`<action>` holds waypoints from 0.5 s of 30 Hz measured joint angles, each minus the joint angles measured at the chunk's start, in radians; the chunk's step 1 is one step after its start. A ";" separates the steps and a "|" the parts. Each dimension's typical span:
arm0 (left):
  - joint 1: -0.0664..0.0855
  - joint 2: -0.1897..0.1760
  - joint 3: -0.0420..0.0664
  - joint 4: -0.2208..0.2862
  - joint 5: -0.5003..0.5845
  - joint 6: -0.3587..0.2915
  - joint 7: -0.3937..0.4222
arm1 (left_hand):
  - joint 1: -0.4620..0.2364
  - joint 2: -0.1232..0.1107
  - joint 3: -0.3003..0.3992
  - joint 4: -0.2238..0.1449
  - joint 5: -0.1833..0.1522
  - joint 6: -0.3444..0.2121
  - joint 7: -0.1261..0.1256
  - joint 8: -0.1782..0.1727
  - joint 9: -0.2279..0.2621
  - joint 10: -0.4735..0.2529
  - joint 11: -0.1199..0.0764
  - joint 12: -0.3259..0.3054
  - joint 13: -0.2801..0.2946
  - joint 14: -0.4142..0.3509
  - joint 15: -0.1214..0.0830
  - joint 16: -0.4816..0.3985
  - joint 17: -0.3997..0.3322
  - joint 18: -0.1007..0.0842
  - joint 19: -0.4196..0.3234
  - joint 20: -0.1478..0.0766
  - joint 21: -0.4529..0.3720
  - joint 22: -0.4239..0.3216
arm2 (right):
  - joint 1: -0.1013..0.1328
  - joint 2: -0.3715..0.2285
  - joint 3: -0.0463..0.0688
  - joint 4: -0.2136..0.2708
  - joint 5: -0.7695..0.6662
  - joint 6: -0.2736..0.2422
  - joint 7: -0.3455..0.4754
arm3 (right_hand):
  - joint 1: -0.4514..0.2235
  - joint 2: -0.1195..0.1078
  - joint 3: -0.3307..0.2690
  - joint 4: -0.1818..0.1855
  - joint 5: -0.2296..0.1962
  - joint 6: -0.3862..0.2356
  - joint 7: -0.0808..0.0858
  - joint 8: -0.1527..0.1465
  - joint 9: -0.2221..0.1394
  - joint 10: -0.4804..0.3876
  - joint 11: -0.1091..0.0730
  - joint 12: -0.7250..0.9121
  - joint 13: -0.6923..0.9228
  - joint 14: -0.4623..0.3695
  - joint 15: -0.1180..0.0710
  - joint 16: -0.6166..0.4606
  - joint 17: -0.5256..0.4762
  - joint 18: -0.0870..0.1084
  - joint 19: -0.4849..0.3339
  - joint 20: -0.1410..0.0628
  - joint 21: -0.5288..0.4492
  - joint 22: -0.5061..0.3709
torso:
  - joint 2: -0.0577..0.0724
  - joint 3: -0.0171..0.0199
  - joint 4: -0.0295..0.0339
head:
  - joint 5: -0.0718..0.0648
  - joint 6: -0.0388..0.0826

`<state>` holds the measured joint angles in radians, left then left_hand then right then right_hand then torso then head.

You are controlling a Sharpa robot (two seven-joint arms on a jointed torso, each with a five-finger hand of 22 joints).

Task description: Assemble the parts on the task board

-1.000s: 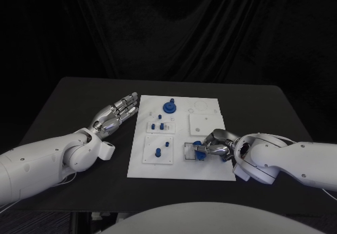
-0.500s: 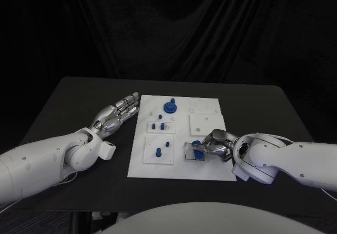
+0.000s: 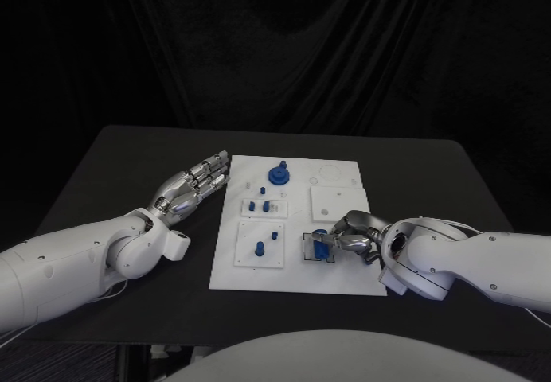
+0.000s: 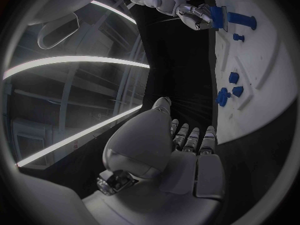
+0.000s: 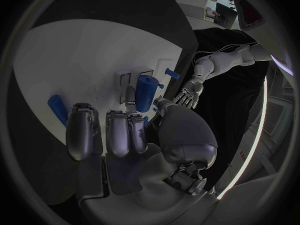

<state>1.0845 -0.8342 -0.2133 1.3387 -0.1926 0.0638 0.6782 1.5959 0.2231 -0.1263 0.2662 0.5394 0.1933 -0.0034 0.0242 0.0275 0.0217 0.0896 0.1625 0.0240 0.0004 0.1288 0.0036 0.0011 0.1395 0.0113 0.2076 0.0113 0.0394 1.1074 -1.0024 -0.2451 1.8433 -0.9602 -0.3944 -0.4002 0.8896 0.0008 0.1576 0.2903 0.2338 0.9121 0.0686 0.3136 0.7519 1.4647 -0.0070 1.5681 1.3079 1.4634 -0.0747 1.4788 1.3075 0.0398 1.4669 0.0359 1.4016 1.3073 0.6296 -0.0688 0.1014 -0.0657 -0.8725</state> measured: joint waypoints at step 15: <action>-0.002 0.002 0.000 -0.003 0.000 0.006 -0.001 | 0.000 0.000 0.000 0.000 0.000 0.000 0.000 0.000 0.000 0.000 0.000 0.000 0.000 -0.004 0.004 0.000 0.000 0.000 0.000 0.007 0.000 0.000 | 0.000 0.000 0.000 -0.001 -0.023 0.001 0.011 | -0.014 0.013 -0.050 0.000 -0.054 0.001 -0.001 0.001 0.004 0.000 0.000 0.000 0.000 0.000 0.000 0.000 0.000 0.000 0.000 0.000 0.000 0.000 | -0.001 0.0000 -0.0006 | 0.006 0.000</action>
<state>1.0823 -0.8327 -0.2133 1.3359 -0.1926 0.0697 0.6771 1.5959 0.2231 -0.1263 0.2662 0.5394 0.1933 -0.0034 0.0242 0.0275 0.0217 0.0896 0.1625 0.0240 -0.0031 0.1323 0.0036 0.0016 0.1395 0.0113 0.2148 0.0113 0.0392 1.1074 -1.0027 -0.2451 1.8426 -0.9834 -0.3937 -0.3888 0.8756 0.0137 0.1080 0.2902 0.1797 0.9130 0.0677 0.3149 0.7563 1.4647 -0.0070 1.5681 1.3077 1.4634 -0.0748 1.4788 1.3075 0.0396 1.4669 0.0359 1.4017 1.3073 0.6290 -0.0688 0.1009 -0.0596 -0.8726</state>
